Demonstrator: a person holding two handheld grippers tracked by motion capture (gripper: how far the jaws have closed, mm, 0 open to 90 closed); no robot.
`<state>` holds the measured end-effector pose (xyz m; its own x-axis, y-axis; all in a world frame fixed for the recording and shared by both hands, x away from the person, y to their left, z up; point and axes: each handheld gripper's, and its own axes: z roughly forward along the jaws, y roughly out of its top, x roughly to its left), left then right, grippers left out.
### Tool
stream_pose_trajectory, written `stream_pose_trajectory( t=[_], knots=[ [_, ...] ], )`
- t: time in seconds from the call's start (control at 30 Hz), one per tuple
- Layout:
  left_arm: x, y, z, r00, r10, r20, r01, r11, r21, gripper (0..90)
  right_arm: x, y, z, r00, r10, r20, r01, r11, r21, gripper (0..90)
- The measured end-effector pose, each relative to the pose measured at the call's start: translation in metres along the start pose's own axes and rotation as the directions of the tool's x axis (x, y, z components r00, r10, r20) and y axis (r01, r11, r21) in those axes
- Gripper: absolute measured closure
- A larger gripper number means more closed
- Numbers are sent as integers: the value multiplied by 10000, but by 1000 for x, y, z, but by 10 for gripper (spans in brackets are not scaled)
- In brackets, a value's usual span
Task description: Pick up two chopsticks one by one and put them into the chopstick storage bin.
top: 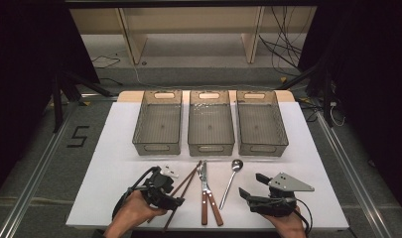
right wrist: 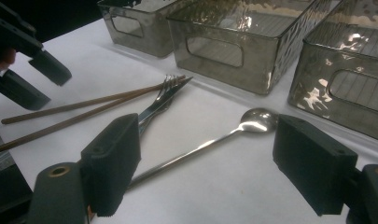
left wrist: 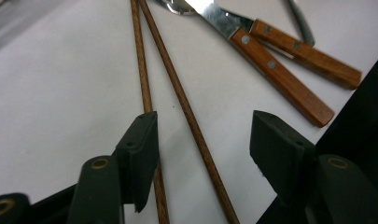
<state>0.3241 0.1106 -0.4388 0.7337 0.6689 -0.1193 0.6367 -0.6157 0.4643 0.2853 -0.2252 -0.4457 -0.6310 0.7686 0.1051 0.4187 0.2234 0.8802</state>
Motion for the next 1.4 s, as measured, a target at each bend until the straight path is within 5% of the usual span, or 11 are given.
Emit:
stream_pose_trajectory(
  t=[0.33, 0.63, 1.03, 1.4],
  knots=[
    [-2, 8, 18, 9995, 241, -219, -212, 9920, 1241, 560, 0, 0, 0, 10000, -11, -30, 11, 10000, -28, 241],
    [-2, 11, 28, 9986, 341, -401, -266, 9844, 1737, 645, 1, 0, 0, 10000, -42, -25, 42, 10000, 2, 244],
    [-3, 13, 35, 9978, 405, -515, -297, 9803, 1951, 722, 2, 0, 1, 9999, -81, -66, 81, 10000, 54, 254],
    [3, 13, 33, 9992, -5, -409, 81, 9825, 1859, 797, 2, 0, 1, 9999, -68, -101, 68, 10000, 36, 259]
  ],
)
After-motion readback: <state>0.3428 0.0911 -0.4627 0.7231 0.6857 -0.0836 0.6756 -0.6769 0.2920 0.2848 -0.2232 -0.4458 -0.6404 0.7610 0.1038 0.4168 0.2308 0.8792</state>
